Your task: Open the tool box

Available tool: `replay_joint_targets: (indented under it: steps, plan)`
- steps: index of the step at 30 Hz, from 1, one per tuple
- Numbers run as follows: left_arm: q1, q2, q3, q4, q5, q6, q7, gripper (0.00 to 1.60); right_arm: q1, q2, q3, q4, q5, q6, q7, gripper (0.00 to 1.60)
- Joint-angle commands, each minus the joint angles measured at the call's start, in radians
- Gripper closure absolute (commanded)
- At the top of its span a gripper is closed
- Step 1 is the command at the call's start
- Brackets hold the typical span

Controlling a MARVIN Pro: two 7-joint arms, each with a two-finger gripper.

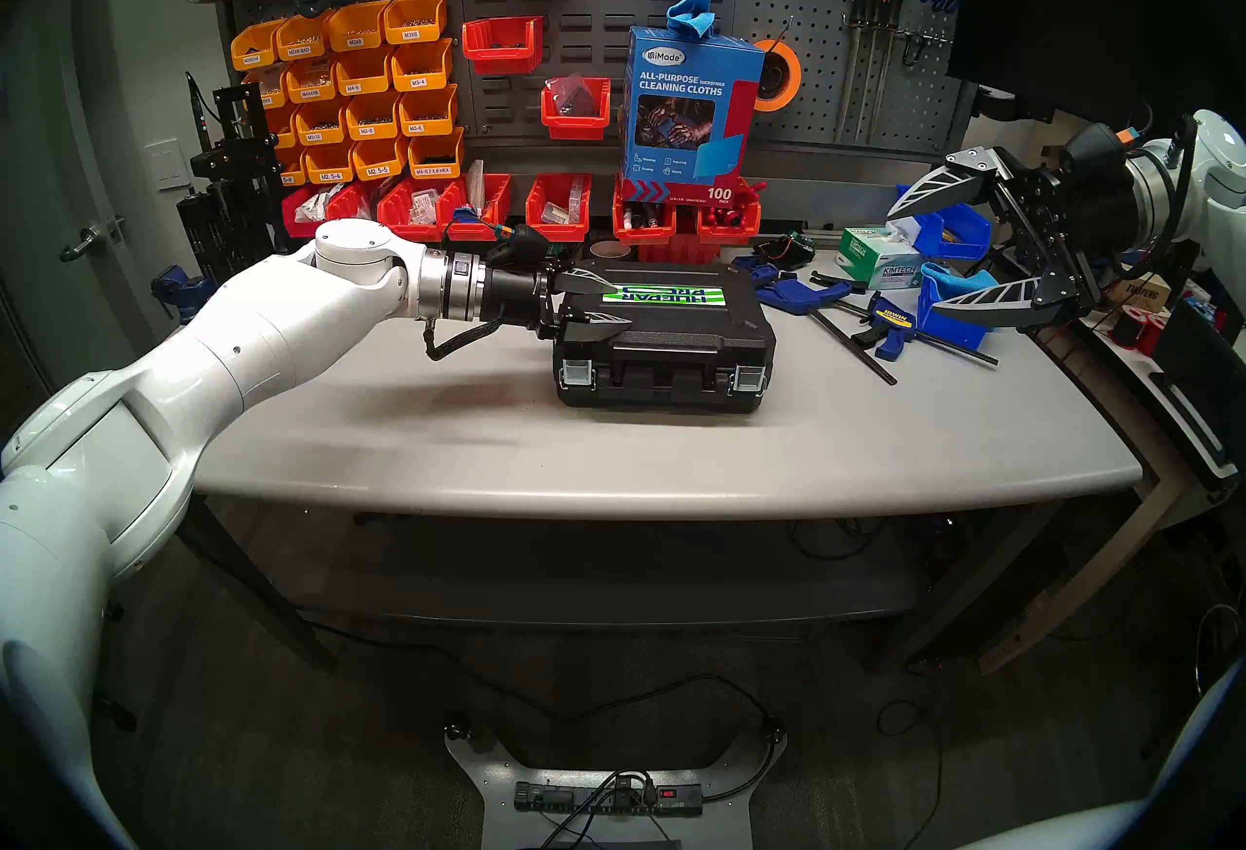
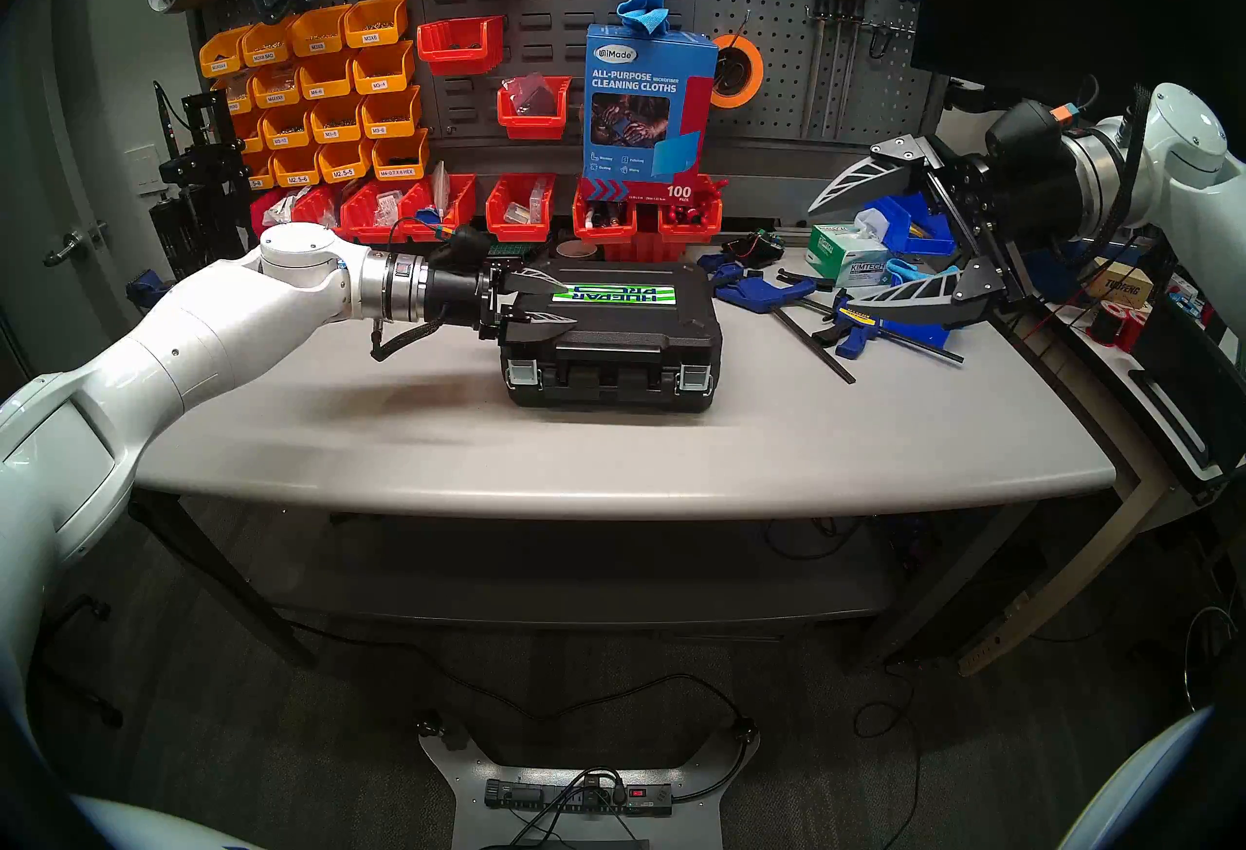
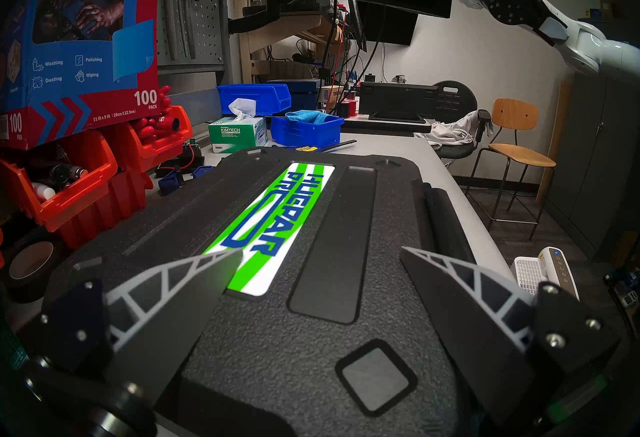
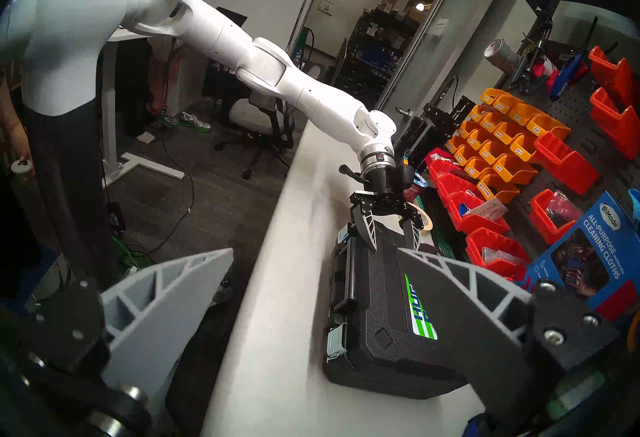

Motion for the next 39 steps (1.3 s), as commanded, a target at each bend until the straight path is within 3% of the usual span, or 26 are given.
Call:
replay_joint_targets:
  steps: [1, 15, 25, 39]
  plan:
    - [0.004, 0.003, 0.006, 0.001, 0.005, 0.002, -0.003, 0.0, 0.023, -0.023, -0.004, -0.04, -0.044, 0.018, -0.002, 0.0]
    - [0.004, 0.004, 0.007, 0.001, 0.005, 0.002, -0.003, 0.0, 0.005, -0.084, -0.117, -0.046, -0.175, 0.022, -0.002, 0.0]
    - [0.004, 0.004, 0.007, 0.001, 0.006, 0.003, -0.004, 0.0, 0.026, -0.173, -0.203, -0.047, -0.269, 0.016, -0.002, 0.0]
    - [0.003, 0.004, 0.008, 0.002, 0.007, 0.003, -0.007, 0.0, 0.101, -0.266, -0.315, -0.095, -0.301, 0.003, -0.002, 0.0]
